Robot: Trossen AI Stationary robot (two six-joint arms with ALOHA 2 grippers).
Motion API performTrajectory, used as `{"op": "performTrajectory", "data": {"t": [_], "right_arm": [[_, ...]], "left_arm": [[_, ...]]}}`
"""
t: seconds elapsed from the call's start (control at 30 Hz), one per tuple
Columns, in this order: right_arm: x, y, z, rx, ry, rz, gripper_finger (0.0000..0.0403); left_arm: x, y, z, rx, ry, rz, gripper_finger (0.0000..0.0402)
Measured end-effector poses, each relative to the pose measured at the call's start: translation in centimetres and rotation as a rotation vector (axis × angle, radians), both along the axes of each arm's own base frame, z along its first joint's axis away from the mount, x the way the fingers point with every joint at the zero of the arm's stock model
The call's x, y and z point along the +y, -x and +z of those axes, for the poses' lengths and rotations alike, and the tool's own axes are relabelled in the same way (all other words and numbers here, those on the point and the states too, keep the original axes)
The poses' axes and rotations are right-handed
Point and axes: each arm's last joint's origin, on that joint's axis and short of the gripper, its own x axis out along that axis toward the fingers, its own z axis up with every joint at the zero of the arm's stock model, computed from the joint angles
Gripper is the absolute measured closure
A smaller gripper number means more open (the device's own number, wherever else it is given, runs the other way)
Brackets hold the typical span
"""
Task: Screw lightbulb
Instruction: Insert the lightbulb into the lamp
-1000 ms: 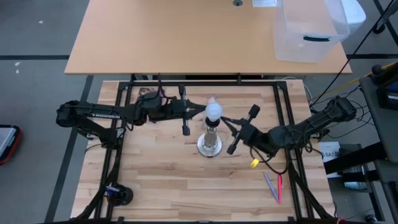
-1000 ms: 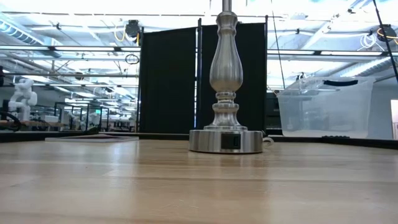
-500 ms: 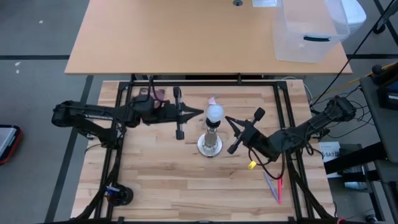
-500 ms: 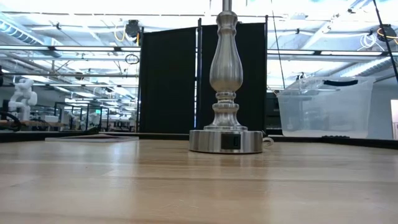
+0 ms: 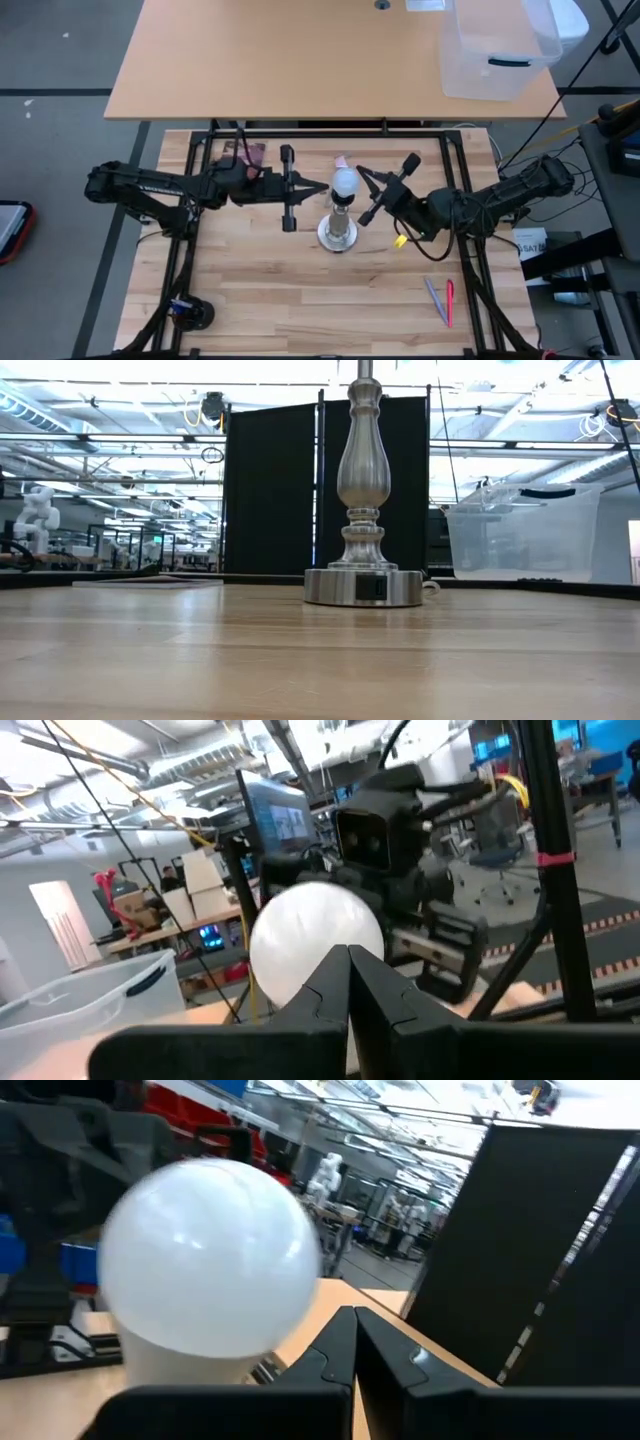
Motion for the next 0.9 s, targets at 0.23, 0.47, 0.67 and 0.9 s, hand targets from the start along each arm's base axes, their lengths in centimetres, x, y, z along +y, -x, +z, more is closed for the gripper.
{"op": "performTrajectory", "data": {"t": [0.23, 0.47, 0.67, 0.9], "right_arm": [[-0.3, -0.2, 0.0, -0.009, 0.000, 0.025, 0.0403], [0.0, -0.1, 0.0, -0.014, -0.013, 0.042, 0.0403], [0.7, 0.1, -0.2, -0.008, -0.027, 0.058, 0.0403], [1.3, 0.3, -0.5, 0.007, -0.046, 0.073, 0.0403]], "left_arm": [[0.1, -1.1, -0.9, 0.019, 0.002, 0.002, 0.0399], [0.8, -1.1, -1.0, 0.020, 0.019, 0.012, 0.0399], [1.5, -1.1, -1.1, 0.034, 0.026, 0.031, 0.0399], [2.2, -1.1, -1.2, 0.044, 0.038, 0.055, 0.0399]]}}
